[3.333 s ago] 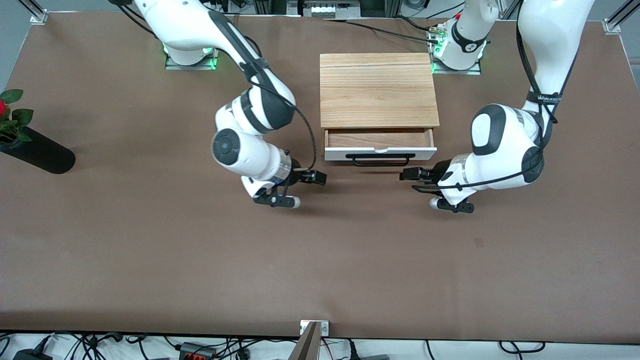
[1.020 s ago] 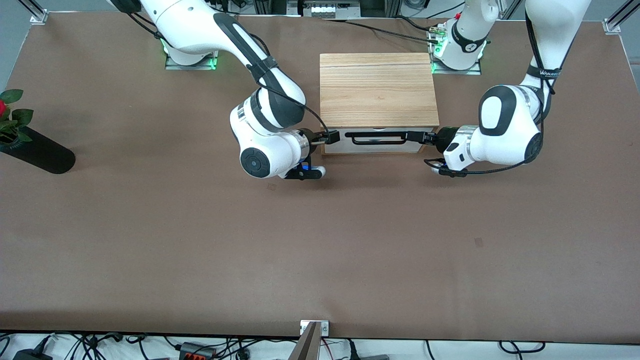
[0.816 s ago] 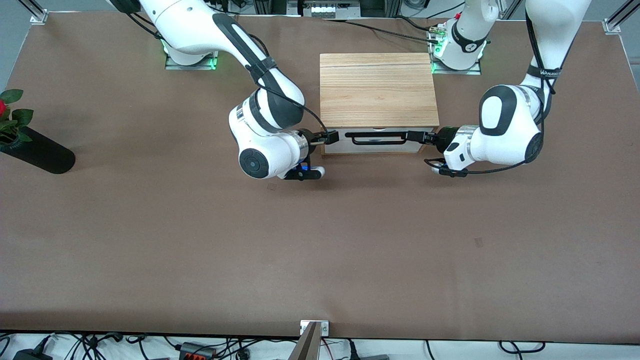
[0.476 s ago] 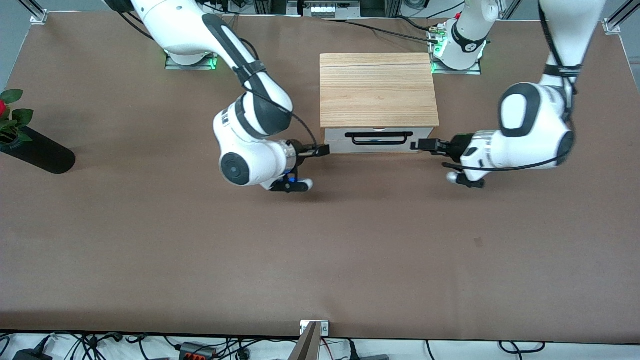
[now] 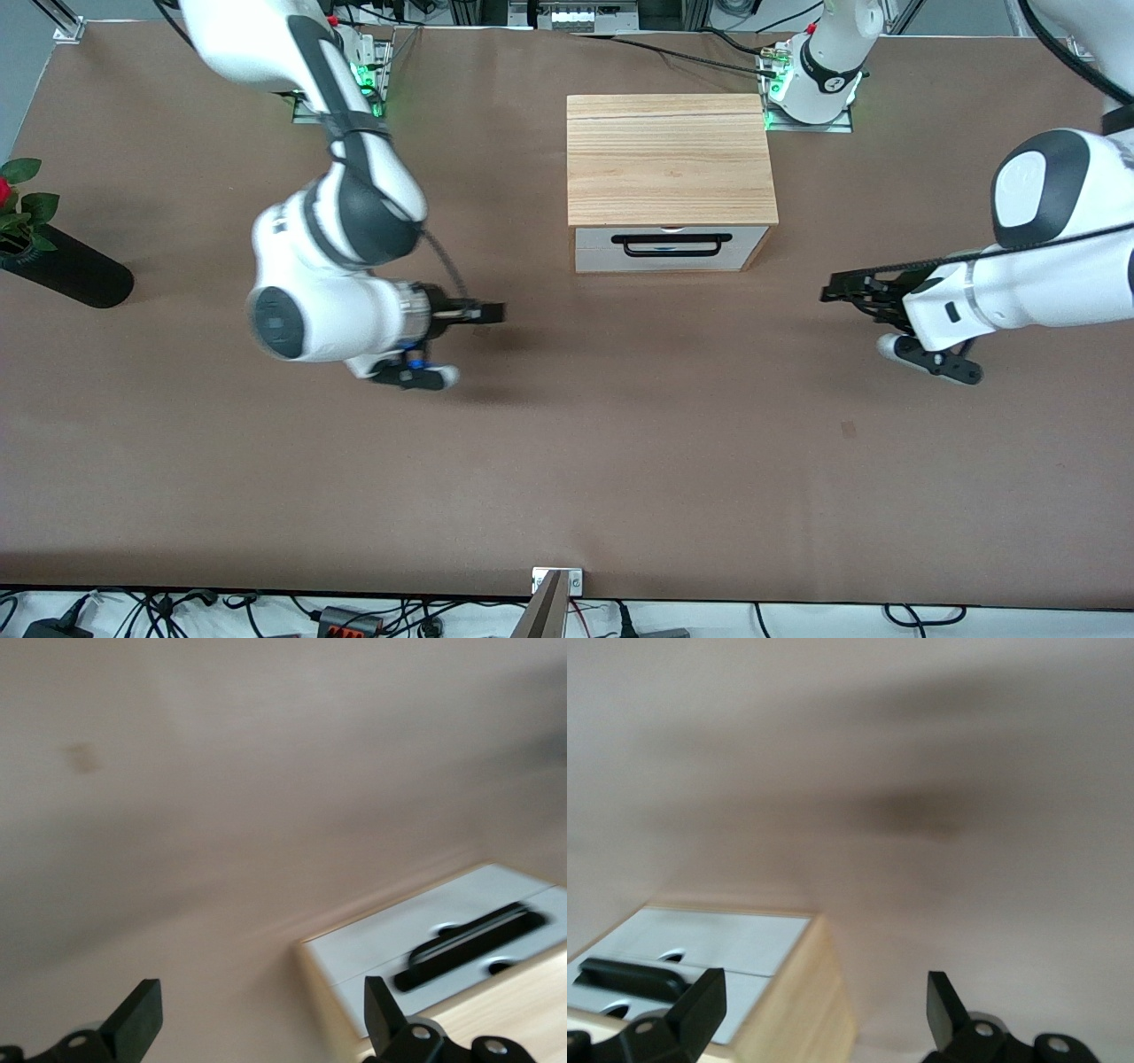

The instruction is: Close drawer with both arms simultaneously

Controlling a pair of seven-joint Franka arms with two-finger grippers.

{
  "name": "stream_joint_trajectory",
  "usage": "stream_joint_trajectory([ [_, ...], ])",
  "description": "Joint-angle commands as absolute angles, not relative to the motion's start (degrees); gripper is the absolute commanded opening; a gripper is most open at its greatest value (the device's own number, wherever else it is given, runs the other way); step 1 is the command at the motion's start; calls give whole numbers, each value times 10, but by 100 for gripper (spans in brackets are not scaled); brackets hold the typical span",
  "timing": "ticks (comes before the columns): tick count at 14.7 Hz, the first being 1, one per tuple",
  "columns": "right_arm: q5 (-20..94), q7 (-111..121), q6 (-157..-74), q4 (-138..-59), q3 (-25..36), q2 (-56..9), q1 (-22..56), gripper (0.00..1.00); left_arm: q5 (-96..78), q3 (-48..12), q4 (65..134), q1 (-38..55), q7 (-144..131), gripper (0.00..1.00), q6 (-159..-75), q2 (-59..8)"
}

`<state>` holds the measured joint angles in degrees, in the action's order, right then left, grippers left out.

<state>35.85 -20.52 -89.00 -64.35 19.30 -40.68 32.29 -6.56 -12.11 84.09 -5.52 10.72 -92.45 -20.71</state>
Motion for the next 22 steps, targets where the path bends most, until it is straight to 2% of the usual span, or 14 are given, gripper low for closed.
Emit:
stream_joint_trajectory([
  [1,354,-196,-851,-629,282,-408,323,100,51,-128,777,-50,104,100,-861,-220],
  [5,354,-195,-856,-620,379,-394,324,100,76,-120,719,-55,70,100,-745,-208],
  [8,314,-194,-844,-603,432,-395,333,100,52,-106,778,-52,30,100,-747,-125],
  [10,280,-195,-849,-595,435,-394,329,100,28,-71,849,-28,28,100,-813,-64],
  [12,241,-194,-850,-589,449,-390,333,100,-18,-22,962,-5,27,100,-929,8],
  [14,238,-192,-851,-589,464,-382,331,100,-40,3,1030,7,29,100,-1010,40],
  [16,238,-192,-851,-589,465,-381,325,100,-35,7,1033,8,33,100,-1020,38],
  [20,236,-194,-863,-594,456,-361,327,100,-13,-7,1012,7,30,100,-981,39],
  [22,228,-183,-866,-626,436,-322,314,100,-11,-6,1004,3,35,100,-984,26],
])
